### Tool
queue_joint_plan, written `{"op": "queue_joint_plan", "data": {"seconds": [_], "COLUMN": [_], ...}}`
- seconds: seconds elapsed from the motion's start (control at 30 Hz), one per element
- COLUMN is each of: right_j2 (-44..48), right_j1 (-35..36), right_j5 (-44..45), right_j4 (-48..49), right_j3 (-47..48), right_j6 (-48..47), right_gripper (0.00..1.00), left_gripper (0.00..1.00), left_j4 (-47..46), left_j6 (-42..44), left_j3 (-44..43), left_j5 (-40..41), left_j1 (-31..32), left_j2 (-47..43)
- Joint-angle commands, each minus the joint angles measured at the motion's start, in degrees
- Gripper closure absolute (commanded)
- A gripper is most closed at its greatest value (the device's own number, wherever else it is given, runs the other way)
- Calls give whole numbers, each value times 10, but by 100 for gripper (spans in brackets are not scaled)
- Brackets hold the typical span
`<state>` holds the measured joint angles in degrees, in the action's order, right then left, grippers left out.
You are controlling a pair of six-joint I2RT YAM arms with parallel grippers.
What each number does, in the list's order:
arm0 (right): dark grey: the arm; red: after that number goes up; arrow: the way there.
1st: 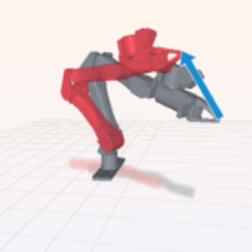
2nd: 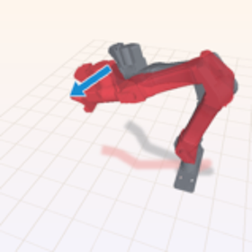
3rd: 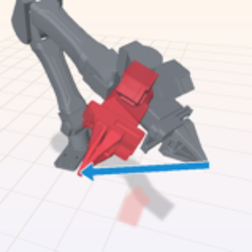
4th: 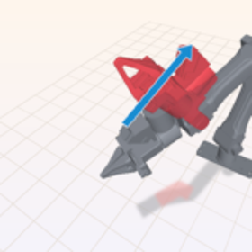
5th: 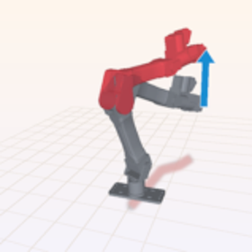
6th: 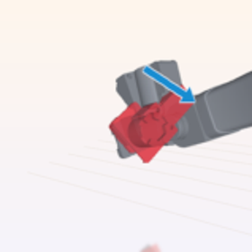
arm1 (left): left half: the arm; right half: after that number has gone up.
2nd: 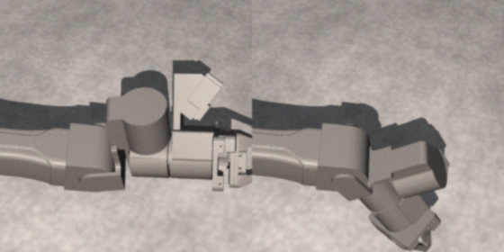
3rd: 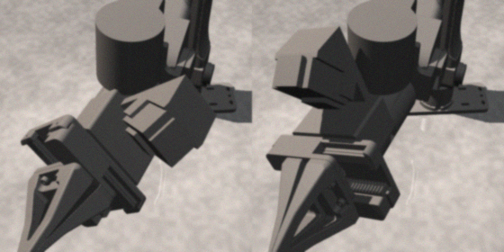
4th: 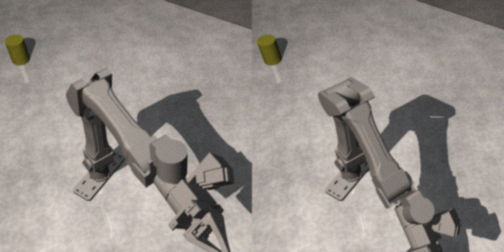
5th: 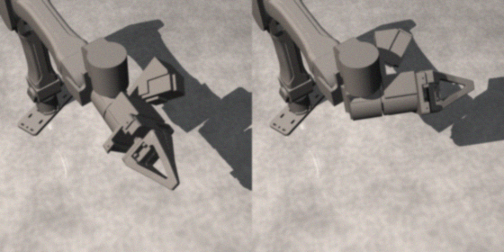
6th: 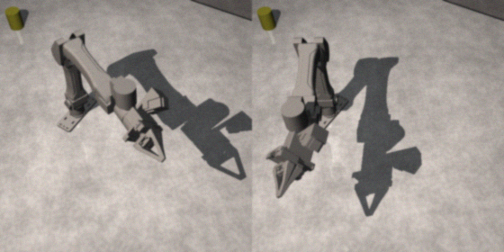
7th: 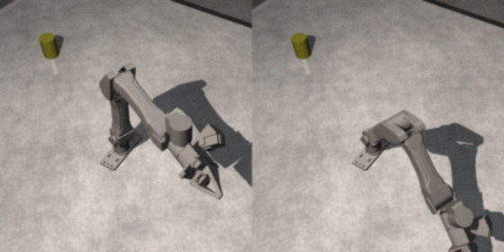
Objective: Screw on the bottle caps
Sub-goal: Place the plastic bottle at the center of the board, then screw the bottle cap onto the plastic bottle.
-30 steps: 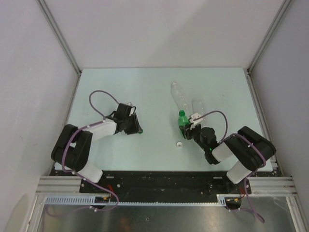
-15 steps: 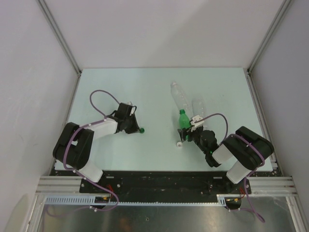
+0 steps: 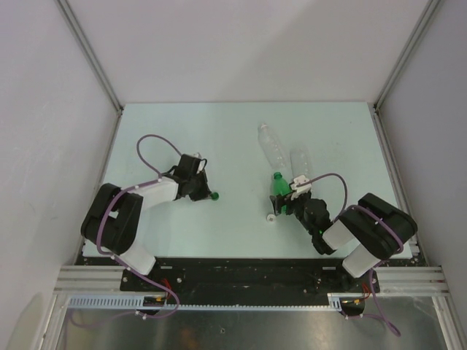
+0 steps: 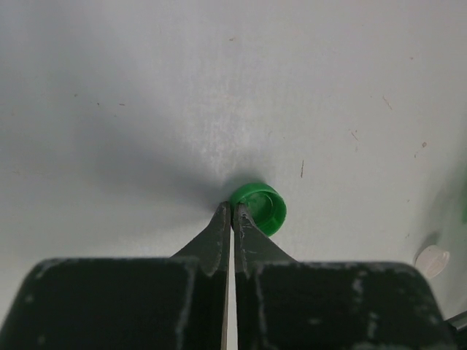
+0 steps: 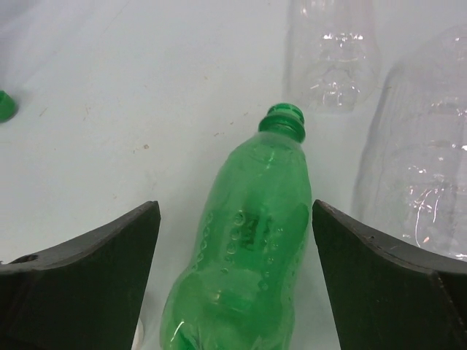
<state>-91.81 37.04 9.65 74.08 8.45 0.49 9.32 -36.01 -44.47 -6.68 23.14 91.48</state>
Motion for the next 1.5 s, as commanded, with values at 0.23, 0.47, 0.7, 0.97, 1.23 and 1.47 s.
{"op": "queue_joint_plan", "data": {"seconds": [0.23,0.47,0.7,0.97,1.23,1.47], "right_j2": [166,364,434,364,334,316], "right_j1": [19,-43,-5,32,34,35], "right_j5": [62,-142,-281,-188,-168,-151], "right_j4": [-99,-377,-576,-670,-626,-597], "right_j3": [18,91,203,301,314,315], "right_j6": [28,98,79,201,273,281], "right_gripper": [1,1,8,23,35,43], "left_gripper": [100,100,100,100,100,100], "left_j4": [19,19,26,33,34,34], "left_j6": [74,145,152,167,194,203], "left_j3": [-20,-77,-152,-174,-177,-185], "left_j5": [-18,-2,50,144,208,207], "left_j1": [18,66,140,216,272,294], "left_j2": [-52,-103,-118,-158,-186,-188]}}
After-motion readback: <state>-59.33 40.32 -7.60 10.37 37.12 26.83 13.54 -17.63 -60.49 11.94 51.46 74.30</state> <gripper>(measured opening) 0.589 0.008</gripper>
